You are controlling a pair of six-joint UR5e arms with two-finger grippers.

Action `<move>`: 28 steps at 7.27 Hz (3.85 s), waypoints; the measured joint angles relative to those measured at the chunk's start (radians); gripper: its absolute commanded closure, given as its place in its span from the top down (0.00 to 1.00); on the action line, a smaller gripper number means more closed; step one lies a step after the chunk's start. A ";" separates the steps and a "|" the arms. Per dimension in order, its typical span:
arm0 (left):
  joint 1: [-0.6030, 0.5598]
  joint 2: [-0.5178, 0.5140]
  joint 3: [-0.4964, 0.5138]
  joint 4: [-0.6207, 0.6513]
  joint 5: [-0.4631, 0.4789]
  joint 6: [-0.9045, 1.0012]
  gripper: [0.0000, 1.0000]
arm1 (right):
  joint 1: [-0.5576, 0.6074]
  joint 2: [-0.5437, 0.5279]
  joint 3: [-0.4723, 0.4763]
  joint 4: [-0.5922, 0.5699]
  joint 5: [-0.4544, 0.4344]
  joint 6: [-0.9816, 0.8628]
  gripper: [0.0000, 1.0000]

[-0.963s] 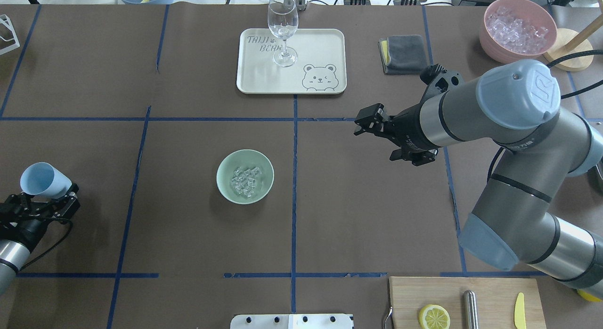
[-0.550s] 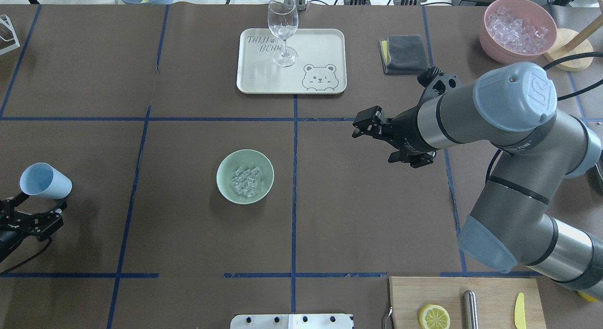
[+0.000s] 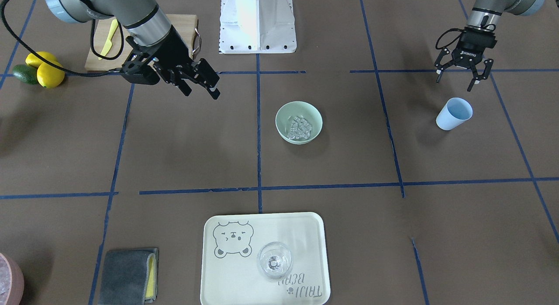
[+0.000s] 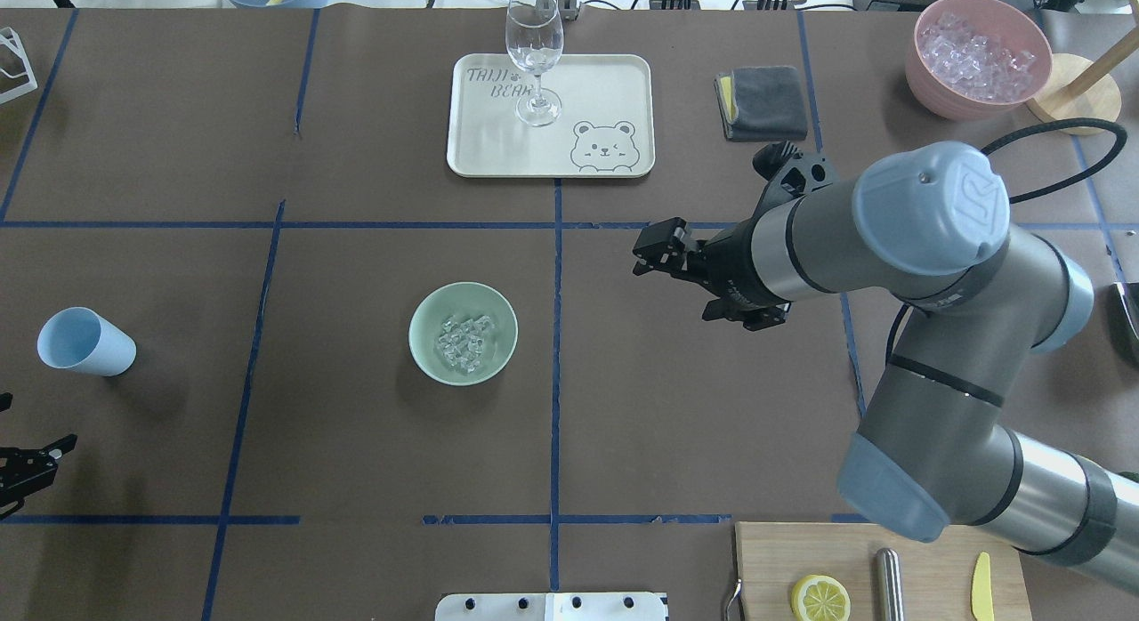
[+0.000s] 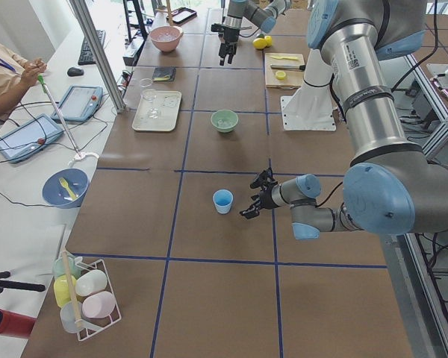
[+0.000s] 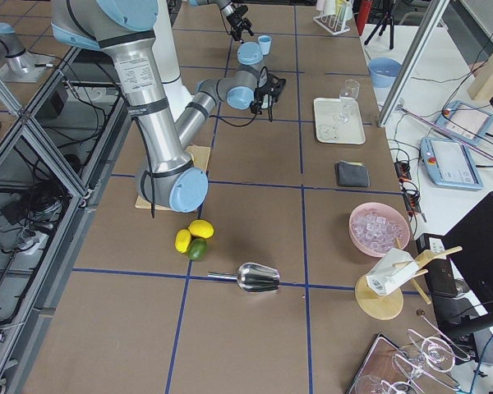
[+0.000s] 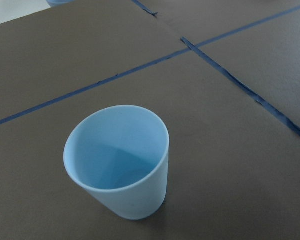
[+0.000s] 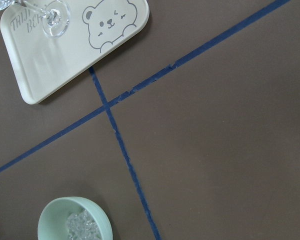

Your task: Pour ice into bowl

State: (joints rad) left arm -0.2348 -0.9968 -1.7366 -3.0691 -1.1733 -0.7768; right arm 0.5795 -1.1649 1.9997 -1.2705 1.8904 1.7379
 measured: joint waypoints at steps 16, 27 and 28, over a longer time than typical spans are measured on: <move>-0.819 -0.194 0.021 0.093 -0.941 0.119 1.00 | -0.189 0.514 -0.634 -0.199 -0.132 -0.114 0.00; -0.986 -0.226 0.054 0.421 -1.030 0.292 1.00 | 0.226 -0.478 -0.044 0.237 0.179 -0.479 0.00; -1.040 -0.273 0.053 0.535 -1.051 0.367 1.00 | 0.287 -0.558 -0.091 0.300 0.206 -0.601 0.00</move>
State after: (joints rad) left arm -1.2748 -1.2697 -1.6836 -2.5338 -2.2241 -0.4094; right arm 0.8666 -1.7234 1.9086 -0.9710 2.0965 1.1374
